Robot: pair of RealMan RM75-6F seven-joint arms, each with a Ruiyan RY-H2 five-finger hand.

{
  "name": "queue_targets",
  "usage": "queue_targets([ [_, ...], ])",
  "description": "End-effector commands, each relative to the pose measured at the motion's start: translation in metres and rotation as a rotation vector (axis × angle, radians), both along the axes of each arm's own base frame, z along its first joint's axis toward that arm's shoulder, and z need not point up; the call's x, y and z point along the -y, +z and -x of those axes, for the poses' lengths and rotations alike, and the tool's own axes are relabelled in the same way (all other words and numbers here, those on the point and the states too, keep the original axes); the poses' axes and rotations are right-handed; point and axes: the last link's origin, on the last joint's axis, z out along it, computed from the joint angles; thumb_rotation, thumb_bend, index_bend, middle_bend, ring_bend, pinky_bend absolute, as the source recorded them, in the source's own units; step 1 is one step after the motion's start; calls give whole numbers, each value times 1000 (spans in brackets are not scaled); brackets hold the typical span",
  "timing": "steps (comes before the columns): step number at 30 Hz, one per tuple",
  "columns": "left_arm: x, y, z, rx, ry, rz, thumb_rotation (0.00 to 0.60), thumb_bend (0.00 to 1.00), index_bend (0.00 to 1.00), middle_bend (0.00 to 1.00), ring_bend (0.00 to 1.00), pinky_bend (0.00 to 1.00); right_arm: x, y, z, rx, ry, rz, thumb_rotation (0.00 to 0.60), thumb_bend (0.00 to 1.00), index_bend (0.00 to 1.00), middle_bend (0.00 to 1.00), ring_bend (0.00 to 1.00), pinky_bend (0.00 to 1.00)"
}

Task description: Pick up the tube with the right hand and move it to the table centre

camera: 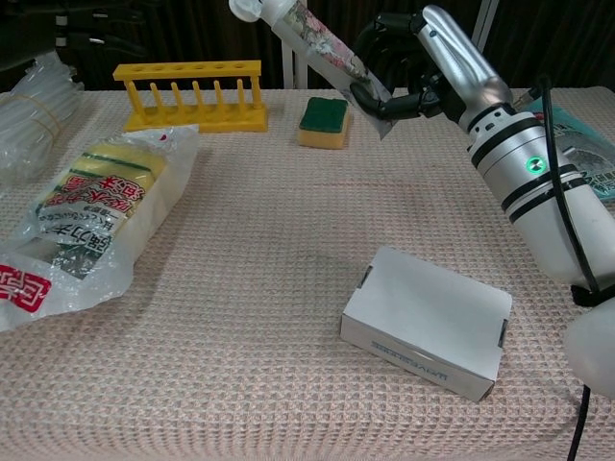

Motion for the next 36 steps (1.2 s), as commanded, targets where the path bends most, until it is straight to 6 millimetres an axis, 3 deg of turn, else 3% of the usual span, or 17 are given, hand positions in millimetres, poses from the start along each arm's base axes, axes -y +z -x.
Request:
queue_targets([
  [1, -12, -8, -19, 115, 51, 99, 237, 0, 106, 136, 74, 205, -3, -5, -8, 33, 34, 4, 600, 446, 1000, 946, 839, 892],
  [9, -15, -20, -43, 221, 73, 197, 172, 0, 106, 136, 74, 204, -6, -14, -16, 69, 68, -7, 600, 446, 1000, 946, 839, 892],
  [19, -14, -28, -71, 267, 37, 241, 166, 0, 106, 136, 74, 203, -11, -21, -29, 115, 105, -25, 600, 446, 1000, 946, 839, 893],
  [36, -5, -30, -89, 280, -47, 228, 164, 0, 107, 137, 86, 202, -13, -37, -38, 132, 86, -108, 600, 450, 1000, 946, 839, 892],
])
